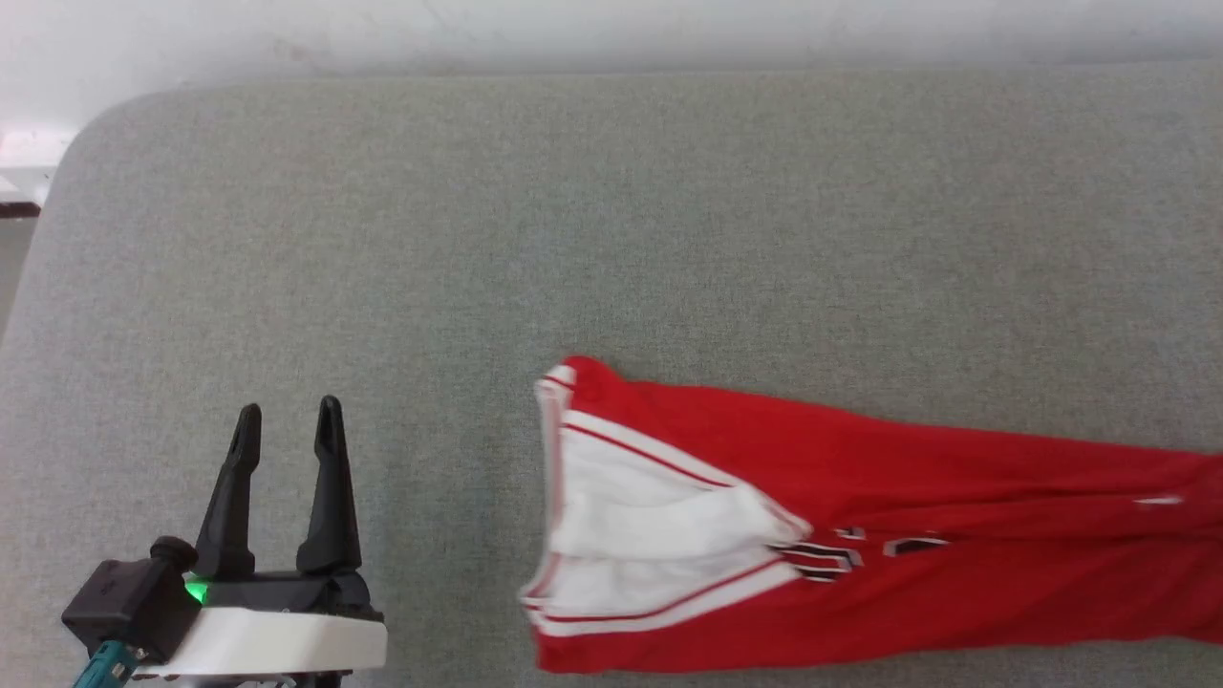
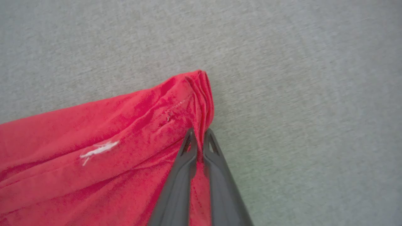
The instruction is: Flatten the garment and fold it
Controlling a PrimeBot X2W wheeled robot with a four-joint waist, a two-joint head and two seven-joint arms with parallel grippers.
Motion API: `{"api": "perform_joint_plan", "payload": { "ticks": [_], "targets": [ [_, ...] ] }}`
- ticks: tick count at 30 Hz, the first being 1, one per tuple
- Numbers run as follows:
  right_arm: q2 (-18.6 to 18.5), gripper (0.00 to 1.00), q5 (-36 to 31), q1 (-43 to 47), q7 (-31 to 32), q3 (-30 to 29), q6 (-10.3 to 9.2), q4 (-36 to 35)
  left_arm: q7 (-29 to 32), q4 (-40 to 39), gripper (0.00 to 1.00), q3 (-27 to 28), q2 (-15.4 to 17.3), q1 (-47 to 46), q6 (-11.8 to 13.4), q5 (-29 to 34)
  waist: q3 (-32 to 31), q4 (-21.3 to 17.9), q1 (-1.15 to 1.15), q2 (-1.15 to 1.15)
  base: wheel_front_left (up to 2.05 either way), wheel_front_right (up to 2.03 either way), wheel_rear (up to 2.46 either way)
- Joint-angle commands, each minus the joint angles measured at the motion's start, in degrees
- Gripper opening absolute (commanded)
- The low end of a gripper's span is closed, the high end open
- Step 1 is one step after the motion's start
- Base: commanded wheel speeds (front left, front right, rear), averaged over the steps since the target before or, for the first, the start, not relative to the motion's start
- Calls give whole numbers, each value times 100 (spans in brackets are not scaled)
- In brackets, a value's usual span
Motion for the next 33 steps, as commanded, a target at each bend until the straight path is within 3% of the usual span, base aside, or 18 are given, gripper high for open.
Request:
{"api": "perform_joint_plan", "payload": {
  "ticks": [1, 7, 12, 26, 33],
  "targets": [
    [-90, 0, -126, -92, -2, -166, -12, 19, 21, 16, 100, 0, 42, -12, 16, 53, -81, -21, -1, 0, 0, 0, 0],
    [-363, 0, -671, -143, 111, -991, -12, 110, 32, 87, 100, -13, 132, 106, 100, 205, -323, -26, -1, 0, 0, 0, 0],
    [-466, 0, -597, -57, 175, -872, -12, 4, 10, 187, 100, 22, 194, 269, 190, 332, -575, -38, -1, 0, 0, 0, 0],
    [160, 0, 1016, 578, 1835, 1425, -12, -2037, -16, 386, 100, -117, 112, 481, 263, 400, -1001, 37, -1, 0, 0, 0, 0],
    [265, 0, 1290, 236, 2249, 2541, -12, -2457, -16, 441, 100, -171, 80, 486, 223, 325, -968, 221, -1, 0, 0, 0, 0]
  ]
}}
